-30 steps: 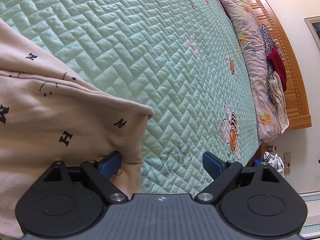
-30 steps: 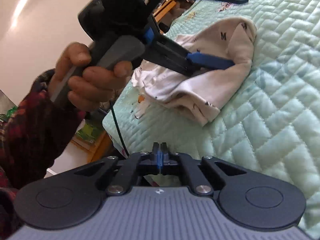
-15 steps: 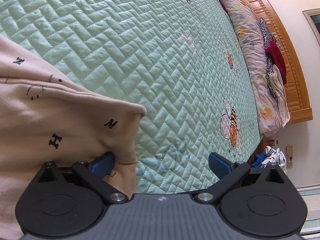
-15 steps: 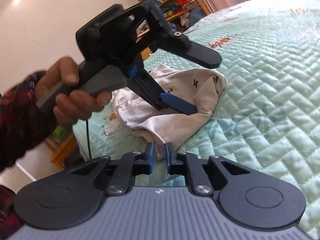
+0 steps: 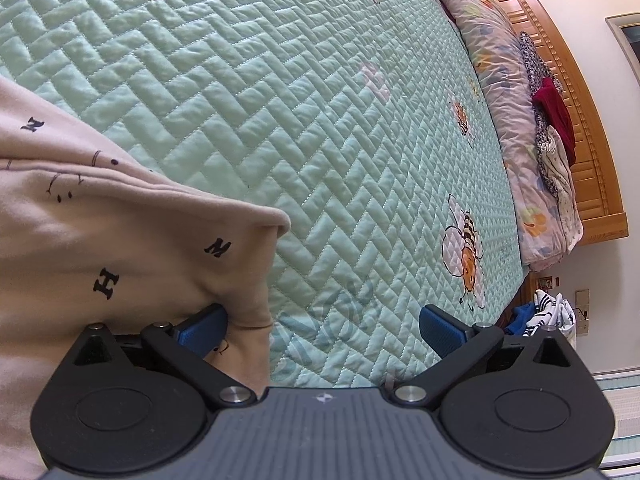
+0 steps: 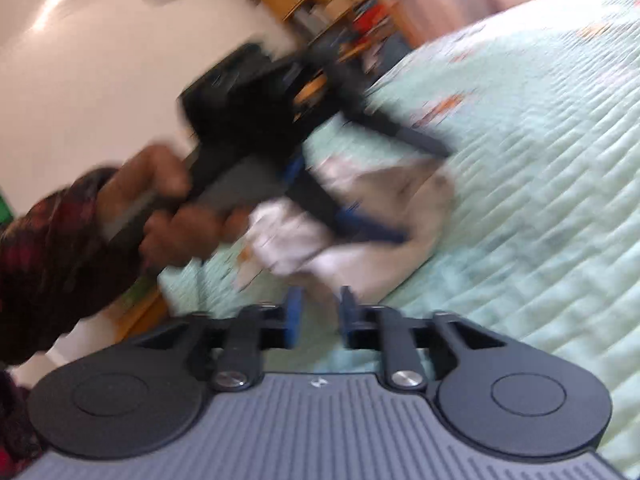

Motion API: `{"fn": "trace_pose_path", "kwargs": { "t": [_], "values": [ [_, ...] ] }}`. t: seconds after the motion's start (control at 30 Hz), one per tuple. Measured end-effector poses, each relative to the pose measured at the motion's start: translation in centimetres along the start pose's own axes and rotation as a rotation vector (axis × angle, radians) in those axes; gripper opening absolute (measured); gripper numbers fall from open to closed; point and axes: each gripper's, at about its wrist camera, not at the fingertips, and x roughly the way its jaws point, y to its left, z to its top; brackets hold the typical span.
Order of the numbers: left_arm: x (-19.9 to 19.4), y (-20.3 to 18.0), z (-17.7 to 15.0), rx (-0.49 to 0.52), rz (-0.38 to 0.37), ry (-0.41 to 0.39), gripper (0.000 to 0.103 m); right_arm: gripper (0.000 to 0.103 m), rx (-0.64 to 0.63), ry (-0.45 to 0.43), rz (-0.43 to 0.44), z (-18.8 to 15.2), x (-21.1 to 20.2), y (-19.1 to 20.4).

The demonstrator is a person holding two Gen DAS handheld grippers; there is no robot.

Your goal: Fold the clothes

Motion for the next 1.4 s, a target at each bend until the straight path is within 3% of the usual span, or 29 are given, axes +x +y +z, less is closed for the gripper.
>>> {"fn": "trace_pose_path", "kwargs": {
  "t": [0.03,0.1,0.13,0.17,0.2,0.23,0.27,0.43,0.5,0.57,0.63,0.7,0.73,0.77,0.8,0.93,1.0,1.17,1.27,1.37,1.4],
  "values": [
    [0.0,0.0,0.0,-0.001,0.0,0.001,0.102,0.074,-0.016,0.013,0.003,0.1,0.6,-0.1],
    [0.0,0.0,0.0,-0.004,0.001,0.0,0.102,0.071,-0.05,0.061,0.044,-0.1,1.8,-0.1],
    [0.0,0.0,0.0,-0.004,0.003,0.0,0.102,0.062,-0.06,0.068,0.054,-0.3,2.1,0.1],
    [0.0,0.0,0.0,-0.003,0.004,0.0,0.102,0.046,-0.07,0.072,0.063,-0.6,2.4,0.3],
    [0.0,0.0,0.0,-0.003,0.005,0.0,0.102,0.038,-0.069,0.081,0.073,-0.8,2.7,0.5],
    [0.0,0.0,0.0,-0.003,0.006,0.0,0.102,0.016,-0.067,0.09,0.084,-1.0,2.8,0.7],
    [0.1,0.0,0.0,-0.004,0.005,0.001,0.102,0.0,-0.073,0.107,0.097,-1.5,3.1,1.1],
    [0.0,0.0,0.0,-0.008,0.001,0.002,0.102,0.001,-0.134,0.192,0.196,-3.0,4.0,3.8],
    [0.0,0.0,0.0,-0.006,0.0,0.0,0.102,0.002,-0.146,0.203,0.189,-3.1,3.4,4.0],
    [0.0,0.0,-0.1,-0.001,0.0,-0.003,0.102,0.007,-0.135,0.168,0.154,-2.7,2.6,3.8],
    [0.0,0.0,-0.2,0.003,0.001,-0.007,0.102,0.01,-0.116,0.074,0.103,-2.2,0.8,3.3],
    [0.0,0.0,-0.3,0.003,0.001,-0.012,0.102,0.027,-0.084,-0.032,0.035,-1.5,-0.1,2.5],
    [0.0,0.0,-0.3,0.003,0.001,-0.015,0.102,0.039,-0.068,-0.049,0.002,-1.3,-0.1,2.1],
    [0.0,0.0,-0.3,0.002,0.002,-0.017,0.102,0.039,-0.062,-0.001,0.004,-1.4,0.6,1.7],
    [0.0,0.0,-0.3,0.001,0.004,-0.019,0.102,0.039,-0.057,0.057,0.012,-1.6,1.3,1.3],
    [-0.2,0.0,-0.5,-0.002,0.0,-0.027,0.102,0.032,-0.141,0.154,0.24,-3.2,2.8,4.6],
    [-0.2,0.1,-0.5,-0.002,-0.005,-0.03,0.102,0.032,-0.17,0.16,0.182,-3.3,2.1,5.2],
    [-0.3,0.1,-0.6,0.014,-0.006,-0.037,0.102,0.039,-0.043,-0.071,-0.007,-1.0,-1.3,2.2],
    [-0.3,-0.6,-1.1,0.048,0.018,-0.051,0.102,0.039,-0.002,0.102,0.041,-1.7,1.5,1.3],
    [-0.7,-1.5,-2.3,0.127,0.047,-0.096,0.102,0.038,0.011,0.156,0.201,-2.9,1.6,3.1],
    [-1.0,-1.8,-2.9,0.155,0.057,-0.119,0.099,0.039,-0.004,0.171,0.202,-3.2,2.2,4.1]
  ]
}}
